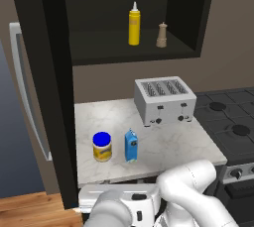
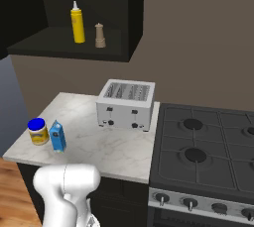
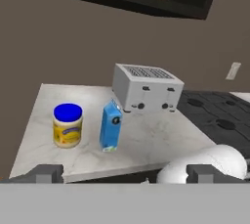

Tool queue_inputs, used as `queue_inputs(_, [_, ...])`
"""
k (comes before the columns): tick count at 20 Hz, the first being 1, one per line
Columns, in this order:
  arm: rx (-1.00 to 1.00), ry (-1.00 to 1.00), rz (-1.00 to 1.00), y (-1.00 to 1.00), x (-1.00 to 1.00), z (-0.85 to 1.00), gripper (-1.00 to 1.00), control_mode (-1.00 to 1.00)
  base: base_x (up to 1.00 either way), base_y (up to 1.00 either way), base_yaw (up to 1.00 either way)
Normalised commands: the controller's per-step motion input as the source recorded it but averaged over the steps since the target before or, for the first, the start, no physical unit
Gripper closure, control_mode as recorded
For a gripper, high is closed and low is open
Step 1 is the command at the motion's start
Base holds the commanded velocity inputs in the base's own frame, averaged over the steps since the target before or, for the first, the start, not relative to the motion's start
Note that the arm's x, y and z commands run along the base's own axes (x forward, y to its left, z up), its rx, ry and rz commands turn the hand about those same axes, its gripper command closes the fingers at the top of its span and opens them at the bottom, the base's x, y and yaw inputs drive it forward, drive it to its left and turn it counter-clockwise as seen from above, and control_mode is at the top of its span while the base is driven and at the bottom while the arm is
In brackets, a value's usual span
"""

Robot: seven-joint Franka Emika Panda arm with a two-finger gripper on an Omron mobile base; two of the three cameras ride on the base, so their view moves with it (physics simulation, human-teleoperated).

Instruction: There are various items on the counter. Only move the condiments/shakers into the cabinet.

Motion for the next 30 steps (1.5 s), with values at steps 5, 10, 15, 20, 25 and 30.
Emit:
queue_inputs(5, [0.01, -0.11, -0.03, 0.01, 0.49, -0.02, -1.00, -1.00, 0.00, 0.00, 0.00])
queue_inputs(10, [0.00, 0.00, 0.00, -0.01, 0.12, 0.00, -1.00, -1.00, 0.00, 0.00, 0.00])
queue_inputs(15, [0.00, 0.00, 0.00, 0.00, 0.42, -0.01, -1.00, -1.00, 0.00, 0.00, 0.00])
queue_inputs(20, [0.00, -0.03, 0.00, 0.00, 0.48, -0.07, -1.00, -1.00, 0.00, 0.00, 0.00])
queue_inputs(25, [0.00, 0.00, 0.00, 0.00, 0.32, -0.10, -1.00, -1.00, 0.00, 0.00, 0.00])
queue_inputs(30, [-0.02, -0.02, 0.00, 0.00, 0.26, -0.17, -1.00, -1.00, 0.00, 0.00, 0.00])
